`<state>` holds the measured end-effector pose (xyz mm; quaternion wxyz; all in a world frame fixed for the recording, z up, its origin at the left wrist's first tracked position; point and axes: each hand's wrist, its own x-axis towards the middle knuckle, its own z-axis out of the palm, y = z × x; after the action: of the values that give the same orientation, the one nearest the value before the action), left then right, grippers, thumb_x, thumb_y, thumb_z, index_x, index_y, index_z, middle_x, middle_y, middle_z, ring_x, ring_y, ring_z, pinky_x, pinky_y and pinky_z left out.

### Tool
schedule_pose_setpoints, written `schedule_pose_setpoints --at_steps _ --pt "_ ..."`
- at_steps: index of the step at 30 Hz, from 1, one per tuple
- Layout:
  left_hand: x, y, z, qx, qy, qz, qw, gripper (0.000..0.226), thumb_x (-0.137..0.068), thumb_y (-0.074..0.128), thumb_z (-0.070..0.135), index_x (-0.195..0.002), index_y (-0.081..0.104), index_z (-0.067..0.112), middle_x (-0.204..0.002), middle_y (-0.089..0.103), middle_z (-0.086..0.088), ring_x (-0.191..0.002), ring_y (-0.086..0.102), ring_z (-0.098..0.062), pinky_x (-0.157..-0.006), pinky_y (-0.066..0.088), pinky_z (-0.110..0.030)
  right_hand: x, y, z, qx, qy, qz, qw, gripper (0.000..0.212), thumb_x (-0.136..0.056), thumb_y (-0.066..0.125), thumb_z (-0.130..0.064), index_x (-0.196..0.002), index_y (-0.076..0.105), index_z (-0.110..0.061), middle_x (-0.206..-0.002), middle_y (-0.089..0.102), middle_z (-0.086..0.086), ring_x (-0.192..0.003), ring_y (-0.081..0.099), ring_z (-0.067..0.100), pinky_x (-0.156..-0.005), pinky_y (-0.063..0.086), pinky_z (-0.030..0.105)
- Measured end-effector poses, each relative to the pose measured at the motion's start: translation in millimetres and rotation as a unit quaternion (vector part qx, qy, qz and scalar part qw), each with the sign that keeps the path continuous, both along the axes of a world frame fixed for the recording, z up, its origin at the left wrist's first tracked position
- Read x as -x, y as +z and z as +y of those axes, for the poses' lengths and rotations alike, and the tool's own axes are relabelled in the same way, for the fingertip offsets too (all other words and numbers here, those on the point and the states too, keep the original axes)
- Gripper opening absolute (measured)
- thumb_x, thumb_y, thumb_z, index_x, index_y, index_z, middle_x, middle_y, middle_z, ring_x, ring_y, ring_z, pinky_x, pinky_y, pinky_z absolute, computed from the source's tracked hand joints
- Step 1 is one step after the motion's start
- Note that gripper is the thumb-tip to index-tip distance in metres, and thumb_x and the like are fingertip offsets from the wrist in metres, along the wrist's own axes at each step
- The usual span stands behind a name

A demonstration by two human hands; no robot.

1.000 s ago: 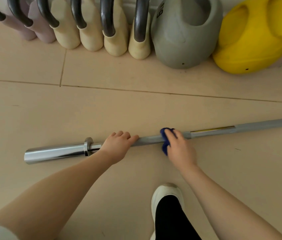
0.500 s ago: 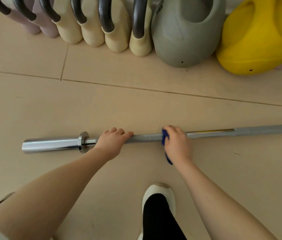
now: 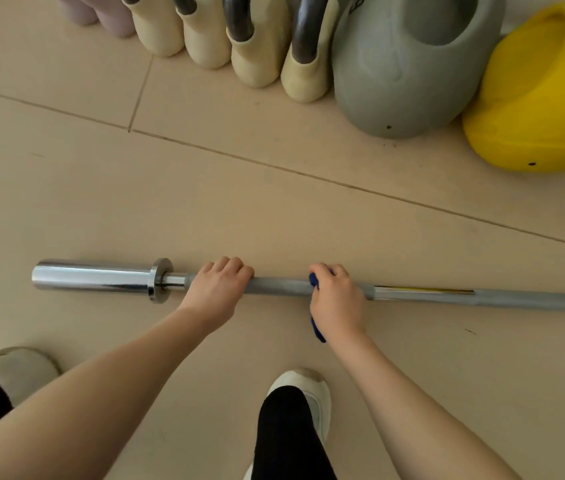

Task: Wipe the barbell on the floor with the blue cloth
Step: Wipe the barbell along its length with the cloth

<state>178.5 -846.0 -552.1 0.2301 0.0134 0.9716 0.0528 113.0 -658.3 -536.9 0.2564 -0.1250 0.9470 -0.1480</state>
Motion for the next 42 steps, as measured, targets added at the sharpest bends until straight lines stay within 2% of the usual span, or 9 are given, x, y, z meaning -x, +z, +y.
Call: schedule_pose_setpoints --at_steps 11,16,20,22,24,29,36,39,42 --pt "-7.2 -1.5 8.7 0.019 -0.027 -0.016 0.999 0.053 -0.028 0.089 0.011 -0.072 0.061 0.017 -0.069 0.058 -0.001 -0.058 0.06 -0.021 -0.043 0.044 -0.025 17.0 3.9 52.7 -0.045 -0.085 -0.009 0.995 0.028 -0.088 0.048 -0.009 -0.112 0.063 -0.015 -0.11 0.061 0.017 -0.1 0.058 0.038 -0.079 0.046 0.042" --pt "-1.6 10.7 4.0 0.027 0.023 -0.095 0.995 0.056 -0.081 0.069 0.027 -0.128 0.039 0.014 -0.118 0.05 -0.003 -0.111 0.052 -0.022 -0.083 0.046 -0.033 -21.1 11.2 10.5 0.026 0.02 -0.034 0.999 0.027 -0.083 0.051 -0.005 -0.107 0.06 -0.014 -0.118 0.055 0.008 -0.093 0.06 0.035 -0.074 0.047 0.04" --pt "-10.4 27.6 -26.6 0.073 -0.109 -0.06 0.99 0.049 -0.041 0.09 0.023 -0.082 0.065 0.013 -0.075 0.062 -0.004 -0.063 0.062 -0.021 -0.052 0.048 -0.028 -1.0 14.7 53.4 -0.158 0.1 -0.005 0.982 0.027 -0.09 0.047 -0.019 -0.117 0.05 -0.021 -0.123 0.047 0.006 -0.095 0.058 0.033 -0.071 0.047 0.036" --pt "-17.3 35.8 -46.3 0.115 -0.151 -0.1 0.977 0.051 -0.038 0.09 0.026 -0.082 0.066 0.013 -0.083 0.062 -0.005 -0.072 0.062 -0.022 -0.058 0.047 -0.028 -4.2 16.1 49.9 -0.181 0.042 0.003 0.983 0.025 -0.09 0.043 -0.012 -0.114 0.049 -0.017 -0.12 0.047 0.009 -0.093 0.059 0.034 -0.07 0.047 0.036" --pt "-29.6 42.1 -63.4 0.14 -0.146 -0.134 0.97 0.063 -0.052 0.086 0.038 -0.105 0.061 0.014 -0.107 0.057 -0.004 -0.097 0.058 -0.021 -0.075 0.045 -0.03 -17.6 14.9 19.6 -0.135 0.001 -0.015 0.991 0.024 -0.088 0.041 -0.004 -0.108 0.051 -0.014 -0.115 0.05 0.011 -0.091 0.06 0.034 -0.067 0.044 0.036" --pt "-57.7 30.7 -95.6 0.103 -0.108 -0.049 0.988 0.046 -0.02 0.089 0.014 -0.057 0.062 0.015 -0.059 0.055 -0.003 -0.047 0.055 -0.021 -0.04 0.041 -0.023 -55.7 3.3 -47.9 0.037 0.11 -0.059 0.991 0.026 -0.082 0.042 -0.002 -0.103 0.053 -0.014 -0.118 0.051 0.008 -0.086 0.058 0.035 -0.068 0.046 0.037" --pt "-70.7 16.5 -114.5 0.025 -0.053 0.021 0.998 0.056 -0.03 0.09 0.011 -0.081 0.067 0.017 -0.081 0.064 -0.001 -0.07 0.065 -0.023 -0.052 0.05 -0.027 -29.8 2.4 -40.6 -0.041 -0.056 -0.032 0.997 0.027 -0.083 0.044 -0.005 -0.102 0.061 -0.015 -0.11 0.055 0.011 -0.089 0.059 0.034 -0.074 0.05 0.041" --pt "-73.7 18.4 -116.1 -0.004 -0.026 0.026 0.999 0.062 -0.037 0.088 0.013 -0.096 0.069 0.015 -0.091 0.067 -0.002 -0.082 0.068 -0.024 -0.06 0.053 -0.029 -54.8 11.9 -94.1 0.023 0.027 -0.064 0.997 0.027 -0.084 0.046 -0.005 -0.104 0.06 -0.017 -0.109 0.057 0.008 -0.093 0.059 0.032 -0.075 0.05 0.04" --pt "-73.3 23.2 -110.7 -0.024 -0.031 -0.045 0.998 0.078 -0.07 0.074 0.027 -0.138 0.04 0.008 -0.131 0.048 -0.007 -0.124 0.047 -0.028 -0.098 0.041 -0.037 -73.7 18.3 -137.0 0.093 0.126 -0.125 0.98 0.032 -0.085 0.045 -0.006 -0.113 0.059 -0.017 -0.116 0.056 0.008 -0.103 0.055 0.029 -0.083 0.046 0.037"
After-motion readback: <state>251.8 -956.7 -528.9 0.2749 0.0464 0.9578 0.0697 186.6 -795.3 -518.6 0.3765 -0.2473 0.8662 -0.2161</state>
